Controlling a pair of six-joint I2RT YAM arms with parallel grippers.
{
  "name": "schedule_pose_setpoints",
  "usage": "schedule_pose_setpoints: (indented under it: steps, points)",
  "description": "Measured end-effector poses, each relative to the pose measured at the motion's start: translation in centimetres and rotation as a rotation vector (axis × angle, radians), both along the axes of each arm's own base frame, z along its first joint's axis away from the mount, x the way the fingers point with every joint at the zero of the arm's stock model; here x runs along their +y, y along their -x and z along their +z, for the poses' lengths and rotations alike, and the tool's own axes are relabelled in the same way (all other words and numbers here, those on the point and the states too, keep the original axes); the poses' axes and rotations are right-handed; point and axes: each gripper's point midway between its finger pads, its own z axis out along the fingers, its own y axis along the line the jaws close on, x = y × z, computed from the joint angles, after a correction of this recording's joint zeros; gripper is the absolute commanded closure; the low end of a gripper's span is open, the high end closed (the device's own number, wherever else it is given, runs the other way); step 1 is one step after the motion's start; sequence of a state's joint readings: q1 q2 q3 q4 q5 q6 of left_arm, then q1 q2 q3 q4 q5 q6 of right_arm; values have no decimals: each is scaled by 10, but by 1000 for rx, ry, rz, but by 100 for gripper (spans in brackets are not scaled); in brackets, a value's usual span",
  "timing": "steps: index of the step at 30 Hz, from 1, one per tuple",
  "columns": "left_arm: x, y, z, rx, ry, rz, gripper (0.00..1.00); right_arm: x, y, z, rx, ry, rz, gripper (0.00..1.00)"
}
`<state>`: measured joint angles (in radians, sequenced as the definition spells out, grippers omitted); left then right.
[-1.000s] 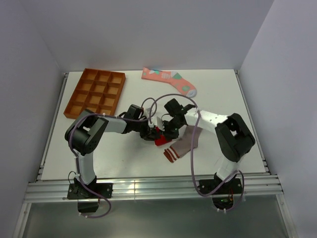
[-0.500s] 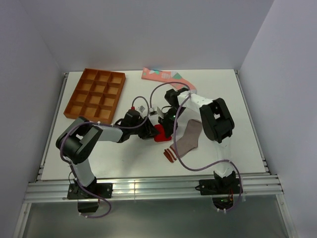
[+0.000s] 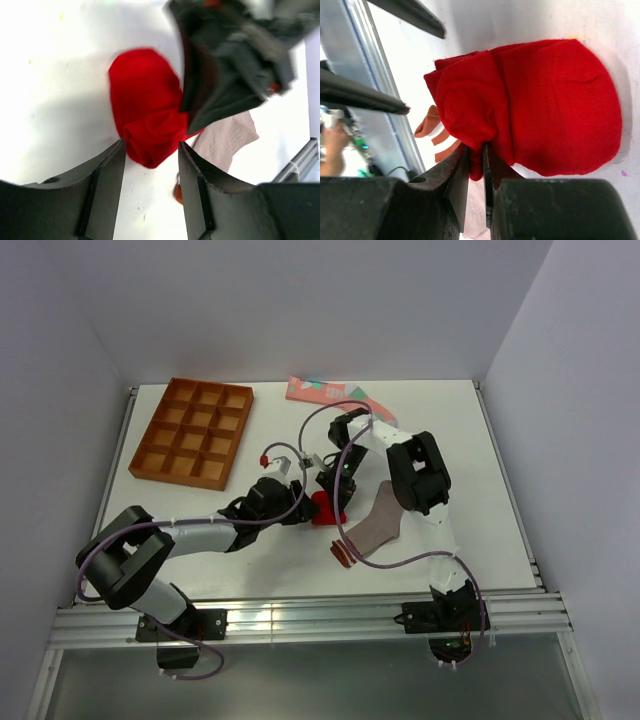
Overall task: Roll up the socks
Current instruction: Roll the sock at the center of the board.
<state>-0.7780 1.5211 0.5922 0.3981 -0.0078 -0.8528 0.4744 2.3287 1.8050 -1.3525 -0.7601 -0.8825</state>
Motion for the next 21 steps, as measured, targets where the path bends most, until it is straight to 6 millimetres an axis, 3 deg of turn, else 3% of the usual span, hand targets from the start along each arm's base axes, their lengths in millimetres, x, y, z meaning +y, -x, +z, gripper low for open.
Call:
schedule_pose_setpoints:
  steps: [8,13,21]
  points:
    - [-4,-2,7,-190,-125,-149,48,0,-1,0,74,23,-36,79]
    - [-25,-10,13,-258,-152,-265,47,1,-2,-1,96,34,-43,79]
    - [-39,-4,-10,-247,-173,-392,49,1,-1,-1,122,39,-61,79]
